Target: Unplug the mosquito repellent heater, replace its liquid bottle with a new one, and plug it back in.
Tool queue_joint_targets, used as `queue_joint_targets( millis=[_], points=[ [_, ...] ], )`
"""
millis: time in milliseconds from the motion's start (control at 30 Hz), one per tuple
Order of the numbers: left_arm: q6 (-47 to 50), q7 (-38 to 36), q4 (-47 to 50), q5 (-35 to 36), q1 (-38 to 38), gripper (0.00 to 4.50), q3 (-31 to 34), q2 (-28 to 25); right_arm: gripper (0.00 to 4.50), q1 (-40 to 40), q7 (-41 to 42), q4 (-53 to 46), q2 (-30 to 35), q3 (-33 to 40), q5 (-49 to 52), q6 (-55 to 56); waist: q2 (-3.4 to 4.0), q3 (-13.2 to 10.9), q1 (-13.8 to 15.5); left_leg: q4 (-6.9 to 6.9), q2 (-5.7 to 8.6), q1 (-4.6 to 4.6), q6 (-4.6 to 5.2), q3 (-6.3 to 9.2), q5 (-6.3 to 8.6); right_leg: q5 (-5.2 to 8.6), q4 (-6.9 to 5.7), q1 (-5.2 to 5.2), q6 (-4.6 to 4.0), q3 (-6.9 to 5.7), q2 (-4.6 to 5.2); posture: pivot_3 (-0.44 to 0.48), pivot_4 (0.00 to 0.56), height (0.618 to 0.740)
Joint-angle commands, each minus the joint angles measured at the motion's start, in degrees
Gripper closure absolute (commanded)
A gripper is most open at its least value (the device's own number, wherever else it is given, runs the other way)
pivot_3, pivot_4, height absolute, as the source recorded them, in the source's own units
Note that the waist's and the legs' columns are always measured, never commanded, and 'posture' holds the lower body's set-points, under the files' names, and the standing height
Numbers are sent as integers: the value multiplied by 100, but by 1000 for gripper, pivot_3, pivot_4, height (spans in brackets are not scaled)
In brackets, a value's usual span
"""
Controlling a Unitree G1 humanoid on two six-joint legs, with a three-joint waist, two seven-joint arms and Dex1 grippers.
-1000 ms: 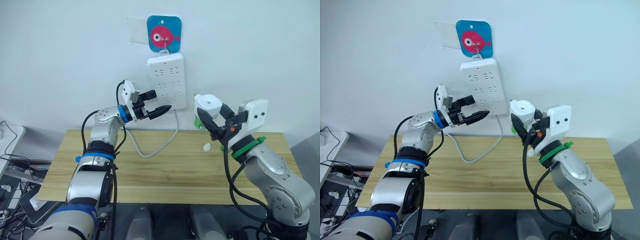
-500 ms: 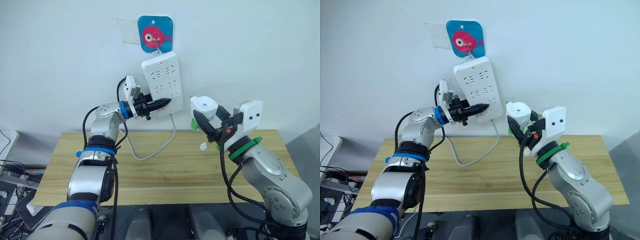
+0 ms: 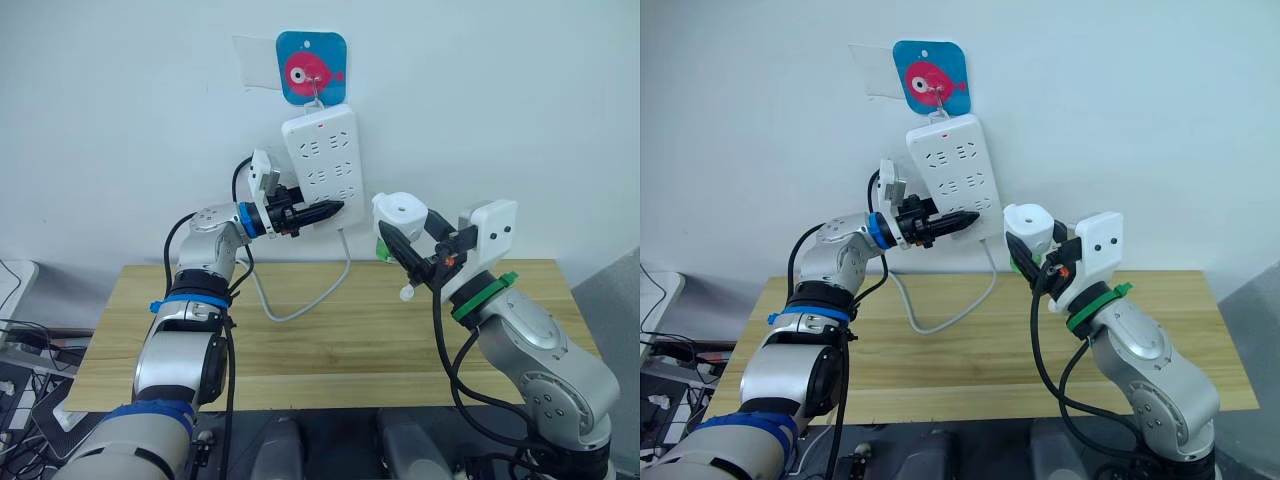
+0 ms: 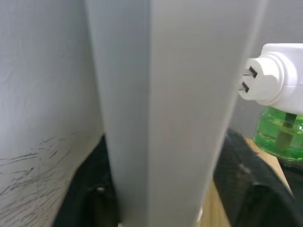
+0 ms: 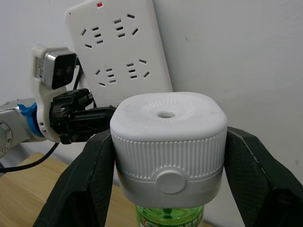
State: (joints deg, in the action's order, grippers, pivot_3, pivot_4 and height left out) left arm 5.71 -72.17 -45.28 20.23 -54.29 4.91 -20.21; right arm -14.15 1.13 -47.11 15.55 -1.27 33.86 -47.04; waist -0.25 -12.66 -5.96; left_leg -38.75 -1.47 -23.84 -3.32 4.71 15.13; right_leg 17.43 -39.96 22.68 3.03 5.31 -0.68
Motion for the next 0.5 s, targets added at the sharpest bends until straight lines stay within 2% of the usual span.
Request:
queue_joint_targets(
  millis=[33,233,333,400,500],
  points=[
    [114,-75,264,84,40,1998,103,-179,1600,-96,45,-177,-68,-41,5,101,0,0,-15,0,0,0,0,0,0,0,0,0,0,0,0,-100,197,740],
    [505,-209,585,201,178,1998,157,-443,1600,-174,111,-103,-133,-139,23,103,0,0,-42,1,-4,0,0,0,0,0,-2,4,0,0,-2,-83,194,740],
    [596,-207,689,258,210,2580,170,-463,1600,-256,141,-46,-165,-163,42,98,0,0,-32,1,-4,-1,0,0,0,0,-2,4,0,0,-2,-74,196,740],
    [607,-206,725,275,222,3144,172,-450,1600,-322,160,12,-204,-195,35,103,0,0,-27,1,-4,-1,0,-1,0,0,-1,4,0,1,-2,-74,196,740],
    [667,-200,815,321,248,3177,177,-401,1600,-416,213,111,-263,-282,12,112,0,0,-25,1,-4,0,0,0,0,0,-3,5,0,1,-2,-69,195,740]
  ],
)
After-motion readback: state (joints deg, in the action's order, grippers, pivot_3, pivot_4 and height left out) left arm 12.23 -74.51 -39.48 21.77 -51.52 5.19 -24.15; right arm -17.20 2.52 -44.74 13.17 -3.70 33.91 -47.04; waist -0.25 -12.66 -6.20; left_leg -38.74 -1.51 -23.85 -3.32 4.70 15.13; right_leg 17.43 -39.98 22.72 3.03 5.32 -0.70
